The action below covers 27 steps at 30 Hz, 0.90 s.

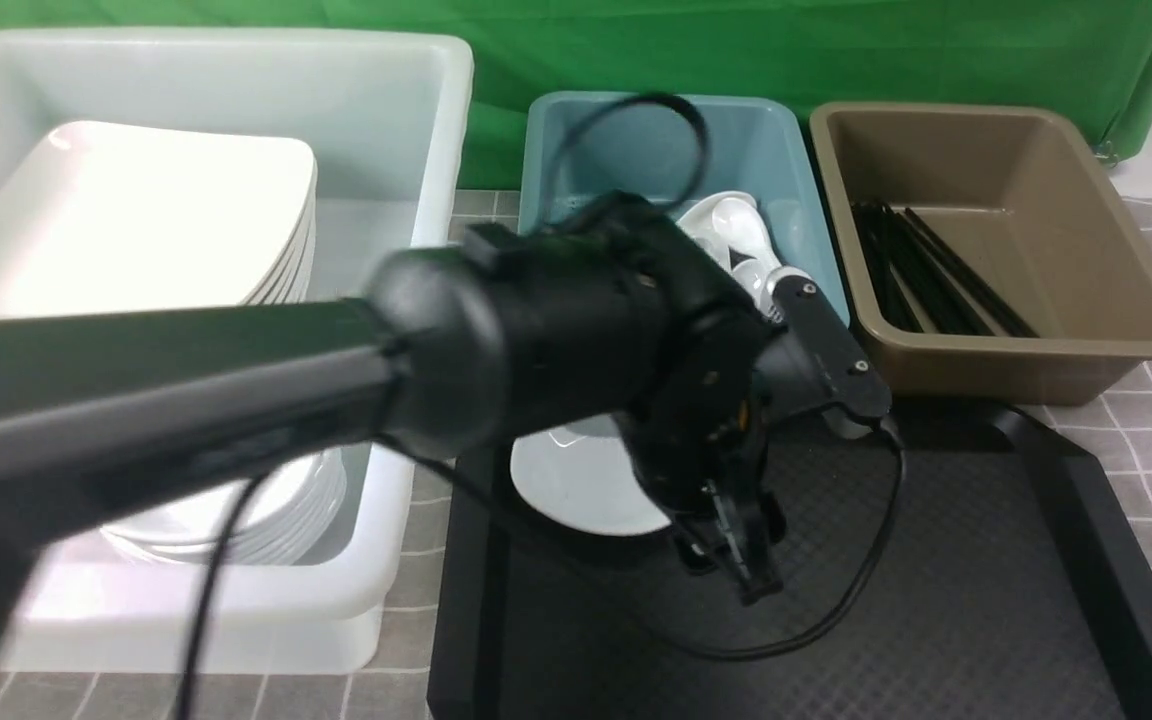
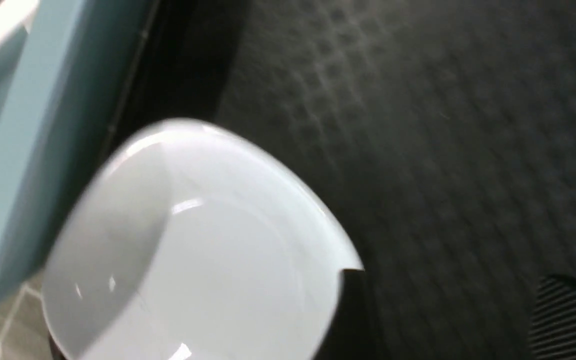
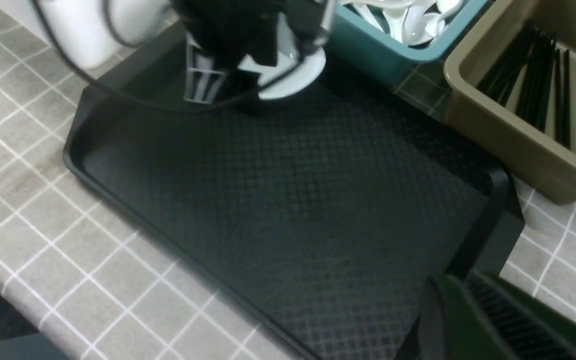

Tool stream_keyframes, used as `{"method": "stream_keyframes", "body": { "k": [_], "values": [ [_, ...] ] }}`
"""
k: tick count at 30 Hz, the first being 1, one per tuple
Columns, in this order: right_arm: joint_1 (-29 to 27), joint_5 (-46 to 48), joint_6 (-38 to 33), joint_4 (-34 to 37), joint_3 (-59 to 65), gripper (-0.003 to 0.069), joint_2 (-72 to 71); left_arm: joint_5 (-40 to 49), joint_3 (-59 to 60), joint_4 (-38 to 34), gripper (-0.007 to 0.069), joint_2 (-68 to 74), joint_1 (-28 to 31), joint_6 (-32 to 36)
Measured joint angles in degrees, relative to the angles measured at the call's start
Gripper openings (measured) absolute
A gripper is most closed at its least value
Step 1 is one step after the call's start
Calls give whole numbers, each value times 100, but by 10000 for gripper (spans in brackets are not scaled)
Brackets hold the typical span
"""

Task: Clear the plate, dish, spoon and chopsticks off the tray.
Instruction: Use the left arm to grab a small plate from the dinner plate

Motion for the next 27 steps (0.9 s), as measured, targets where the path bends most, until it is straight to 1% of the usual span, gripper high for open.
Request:
{"method": "stream_keyframes", "body": {
  "k": [4, 8, 13, 15, 17, 19, 24, 27],
  "values": [
    [0, 0, 0, 0, 148, 80, -19, -81, -230, 246, 493, 450, 57, -181],
    [0, 0, 0, 6, 179, 80, -19, -166, -251, 370, 465, 728, 175, -313],
    [0, 0, -7, 2, 181, 85, -31, -166, -256, 333, 372, 929, 347, -341],
    [0, 0, -7, 2, 181, 89, -35, -125, -257, 328, 316, 950, 351, -347],
    [0, 0, -7, 2, 181, 90, -43, -45, -262, 295, 213, 950, 330, -352],
    [0, 0, -7, 2, 181, 90, -50, -39, -277, 321, 164, 917, 318, -349],
    [0, 0, -13, 2, 181, 91, -50, -9, -329, 80, 106, 686, 257, -246],
    [0, 0, -13, 2, 181, 91, -50, 141, -329, -29, 48, 357, 74, -227]
  ]
}}
